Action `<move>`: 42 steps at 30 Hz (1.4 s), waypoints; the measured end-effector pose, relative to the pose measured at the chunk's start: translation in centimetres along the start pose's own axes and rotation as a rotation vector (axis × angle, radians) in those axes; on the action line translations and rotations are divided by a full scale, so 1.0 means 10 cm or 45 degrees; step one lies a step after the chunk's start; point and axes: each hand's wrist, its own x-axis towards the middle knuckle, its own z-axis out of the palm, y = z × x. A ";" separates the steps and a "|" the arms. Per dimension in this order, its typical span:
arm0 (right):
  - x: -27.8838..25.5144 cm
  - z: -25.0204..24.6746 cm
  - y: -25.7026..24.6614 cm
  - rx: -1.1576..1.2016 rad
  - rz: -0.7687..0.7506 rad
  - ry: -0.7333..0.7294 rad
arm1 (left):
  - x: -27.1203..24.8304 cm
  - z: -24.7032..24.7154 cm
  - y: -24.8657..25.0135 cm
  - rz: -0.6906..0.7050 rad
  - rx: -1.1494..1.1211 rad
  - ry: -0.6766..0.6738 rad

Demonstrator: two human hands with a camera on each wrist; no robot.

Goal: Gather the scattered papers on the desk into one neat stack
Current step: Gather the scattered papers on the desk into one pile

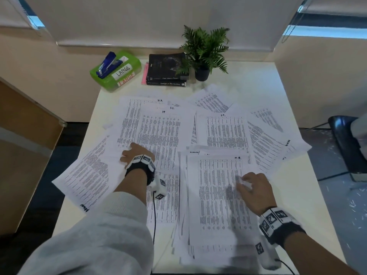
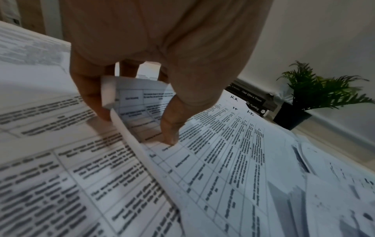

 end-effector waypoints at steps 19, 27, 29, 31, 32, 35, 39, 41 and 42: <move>0.13 -0.16 -0.03 0.096 -0.013 0.023 | -0.04 -0.24 -0.51 0.178 -0.920 -0.249; 0.20 -0.24 -0.75 0.484 -0.264 -0.035 | -0.58 -0.64 -1.23 0.316 -1.573 -0.279; 0.21 -0.28 -1.00 0.627 -0.309 -0.115 | -0.82 -0.80 -1.24 0.414 -1.600 -0.192; 0.24 -0.35 -1.23 0.705 -0.350 -0.203 | -1.07 -1.00 -1.17 0.520 -1.599 -0.116; 0.26 -0.39 -1.34 0.728 -0.363 -0.259 | -1.20 -1.10 -1.13 0.581 -1.604 -0.090; 0.37 -0.54 -1.60 0.887 -0.358 -0.431 | -1.52 -1.35 -0.95 0.739 -1.669 -0.121; 0.44 -0.79 -1.67 1.335 -0.226 -0.569 | -1.71 -1.26 -0.69 0.804 -1.726 -0.412; 0.44 -0.88 -1.53 1.516 -0.142 -0.624 | -1.73 -0.98 -0.56 0.802 -1.636 -0.489; 0.43 -0.90 -1.42 1.536 -0.098 -0.622 | -1.73 -0.80 -0.51 0.773 -1.597 -0.517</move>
